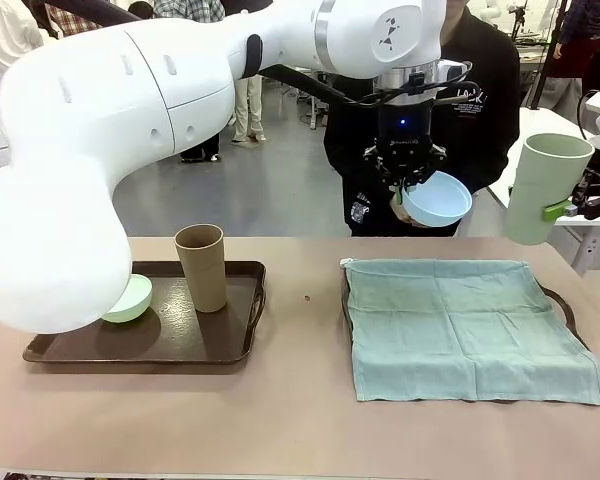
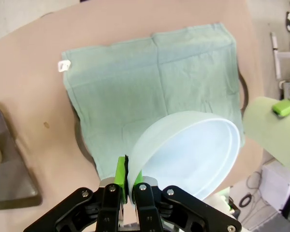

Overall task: Set up a tray with a mat and arrange the tableware.
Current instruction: Place the Picnic Bowl and Reusable plastic cup back onto the Handle tray in front of the human's position.

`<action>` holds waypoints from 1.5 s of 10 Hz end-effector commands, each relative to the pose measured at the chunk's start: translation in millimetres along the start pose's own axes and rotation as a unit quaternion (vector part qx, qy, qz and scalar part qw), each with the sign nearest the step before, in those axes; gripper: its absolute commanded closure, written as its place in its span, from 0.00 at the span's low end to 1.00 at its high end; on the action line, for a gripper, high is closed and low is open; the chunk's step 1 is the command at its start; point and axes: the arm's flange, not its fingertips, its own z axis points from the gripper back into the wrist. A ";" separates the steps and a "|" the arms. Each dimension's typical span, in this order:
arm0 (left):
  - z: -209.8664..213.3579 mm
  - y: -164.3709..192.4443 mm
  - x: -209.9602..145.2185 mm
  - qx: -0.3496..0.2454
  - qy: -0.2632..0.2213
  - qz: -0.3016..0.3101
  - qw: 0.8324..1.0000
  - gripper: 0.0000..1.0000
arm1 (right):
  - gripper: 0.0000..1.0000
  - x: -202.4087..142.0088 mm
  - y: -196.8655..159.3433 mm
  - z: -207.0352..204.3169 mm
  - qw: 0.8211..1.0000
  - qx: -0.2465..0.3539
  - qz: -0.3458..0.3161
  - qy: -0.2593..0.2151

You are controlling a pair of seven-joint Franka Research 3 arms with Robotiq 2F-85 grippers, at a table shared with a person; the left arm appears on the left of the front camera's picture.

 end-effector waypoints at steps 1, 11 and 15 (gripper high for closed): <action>-16.0 13.4 -1.8 -0.029 -0.003 0.026 0.999 0.95 | 0.16 -26.6 -12.9 -8.3 0.998 -0.062 -0.013 -0.024; -107.1 38.4 13.4 -0.060 0.092 0.095 0.989 0.95 | 0.16 -103.3 -15.1 -40.2 0.999 -0.019 -0.036 -0.014; -152.8 65.5 19.3 -0.080 0.110 0.101 0.986 0.95 | 0.16 -136.6 -21.6 -49.5 0.997 0.006 -0.058 -0.049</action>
